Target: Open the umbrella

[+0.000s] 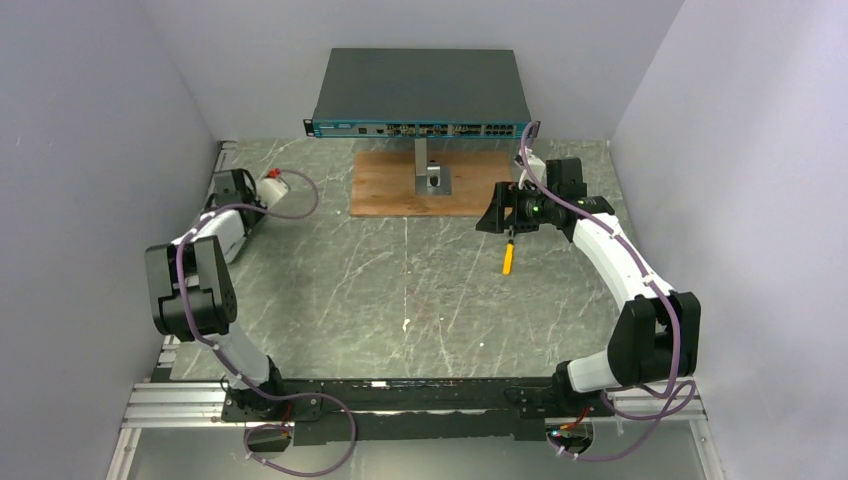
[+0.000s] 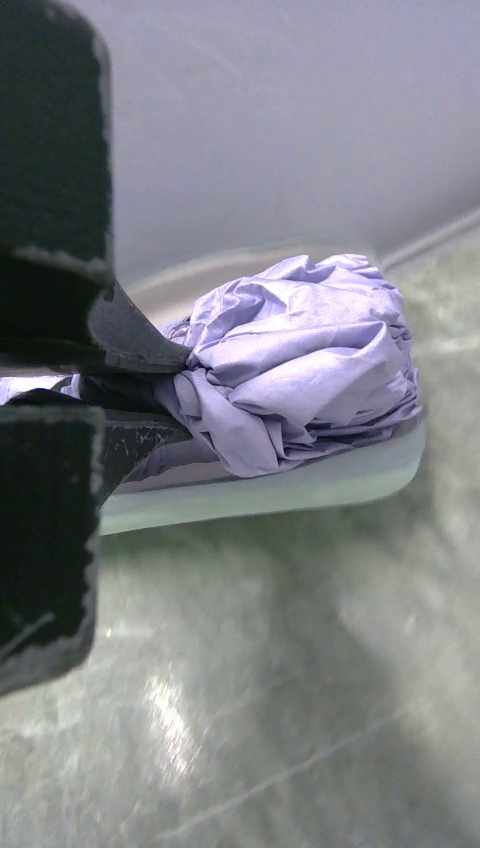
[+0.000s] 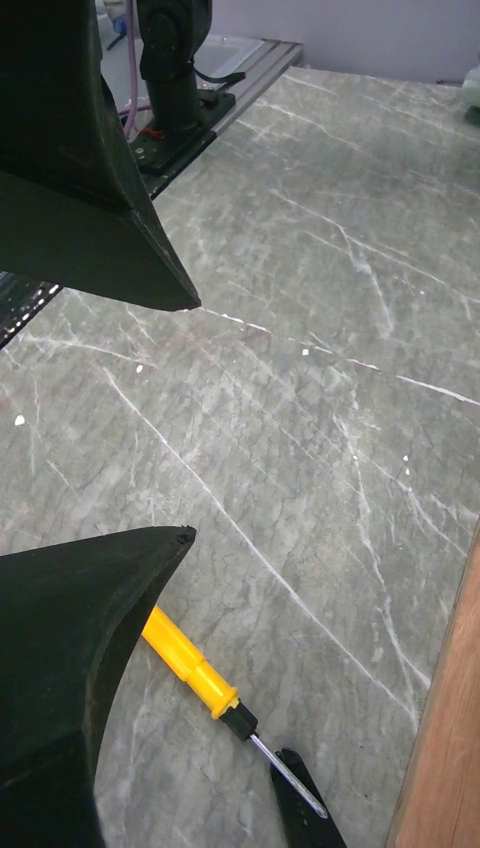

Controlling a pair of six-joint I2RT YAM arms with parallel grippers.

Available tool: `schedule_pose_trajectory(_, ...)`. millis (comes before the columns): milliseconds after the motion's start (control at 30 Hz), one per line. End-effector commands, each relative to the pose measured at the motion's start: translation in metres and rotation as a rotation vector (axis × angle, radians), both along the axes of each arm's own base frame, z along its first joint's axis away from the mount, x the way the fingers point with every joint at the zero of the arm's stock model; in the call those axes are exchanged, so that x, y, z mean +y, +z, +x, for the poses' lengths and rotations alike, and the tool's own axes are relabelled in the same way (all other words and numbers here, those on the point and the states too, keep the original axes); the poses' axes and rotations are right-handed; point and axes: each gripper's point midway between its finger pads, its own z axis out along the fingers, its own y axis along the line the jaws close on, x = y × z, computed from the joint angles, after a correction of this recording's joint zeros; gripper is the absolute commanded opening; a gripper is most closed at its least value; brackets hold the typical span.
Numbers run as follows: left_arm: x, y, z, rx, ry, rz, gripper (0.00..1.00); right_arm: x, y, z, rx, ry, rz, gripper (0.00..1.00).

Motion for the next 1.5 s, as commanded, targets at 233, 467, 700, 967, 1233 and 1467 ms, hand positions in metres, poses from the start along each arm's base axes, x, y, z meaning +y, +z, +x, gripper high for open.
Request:
schedule_pose_trajectory(233,-0.023,0.169,0.042,-0.427,0.008,-0.291,0.00,0.001,0.019,0.012,-0.060,-0.001,0.016,0.80)
schedule_pose_trajectory(467,-0.038,0.222,0.014,-0.509,0.017,-0.441,0.00,0.005,0.028,0.011,-0.085,0.032,0.031,0.80)
schedule_pose_trajectory(700,-0.082,0.245,-0.052,-0.445,-0.070,-0.568,0.00,0.015,0.058,-0.008,-0.217,0.157,0.073,0.80)
schedule_pose_trajectory(967,-0.199,0.227,-0.162,-0.113,-0.425,-0.966,0.00,0.039,0.073,-0.052,-0.334,0.345,0.114,0.81)
schedule_pose_trajectory(1233,-0.312,0.235,-0.233,0.092,-0.772,-1.203,0.00,0.090,0.094,-0.128,-0.610,0.675,0.029,0.86)
schedule_pose_trajectory(1467,-0.356,0.241,-0.270,0.224,-1.084,-1.218,0.00,0.135,0.124,-0.160,-0.767,0.853,0.073,0.90)
